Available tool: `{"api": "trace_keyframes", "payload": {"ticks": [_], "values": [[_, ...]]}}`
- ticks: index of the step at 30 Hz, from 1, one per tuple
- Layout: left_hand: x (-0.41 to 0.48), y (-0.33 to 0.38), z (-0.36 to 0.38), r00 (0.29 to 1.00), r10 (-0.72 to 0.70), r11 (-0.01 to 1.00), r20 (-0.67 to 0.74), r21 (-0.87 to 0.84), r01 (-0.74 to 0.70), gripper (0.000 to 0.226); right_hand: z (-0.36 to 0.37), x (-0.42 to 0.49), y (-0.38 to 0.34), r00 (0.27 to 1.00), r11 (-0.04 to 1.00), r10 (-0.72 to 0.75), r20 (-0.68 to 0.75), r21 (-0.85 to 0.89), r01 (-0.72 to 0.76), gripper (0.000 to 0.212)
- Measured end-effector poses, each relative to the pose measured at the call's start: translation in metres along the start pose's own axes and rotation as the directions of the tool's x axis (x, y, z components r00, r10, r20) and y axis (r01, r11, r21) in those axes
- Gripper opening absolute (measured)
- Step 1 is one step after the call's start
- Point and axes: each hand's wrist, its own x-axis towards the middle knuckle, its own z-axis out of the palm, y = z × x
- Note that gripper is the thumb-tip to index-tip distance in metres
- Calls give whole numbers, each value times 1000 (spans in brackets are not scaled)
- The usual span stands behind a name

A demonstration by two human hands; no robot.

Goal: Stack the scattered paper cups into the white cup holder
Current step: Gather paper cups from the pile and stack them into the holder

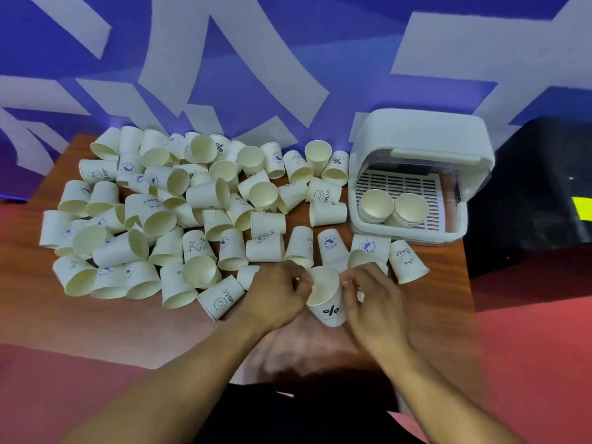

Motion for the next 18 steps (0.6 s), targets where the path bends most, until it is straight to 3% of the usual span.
{"api": "trace_keyframes", "payload": {"ticks": [7, 13, 18], "values": [[30, 22, 3, 978, 188, 982, 92, -42, -185, 40, -34, 26, 32, 980, 999, -20, -199, -37, 13, 18], [61, 46, 10, 965, 259, 965, -27, -22, -260, 20, -69, 58, 65, 954, 998, 5, -300, -58, -23, 24], [92, 68, 16, 912, 370, 923, -179, 177, -341, 6, -83, 89, 96, 958, 994, -32, -285, -111, 0, 31]]}}
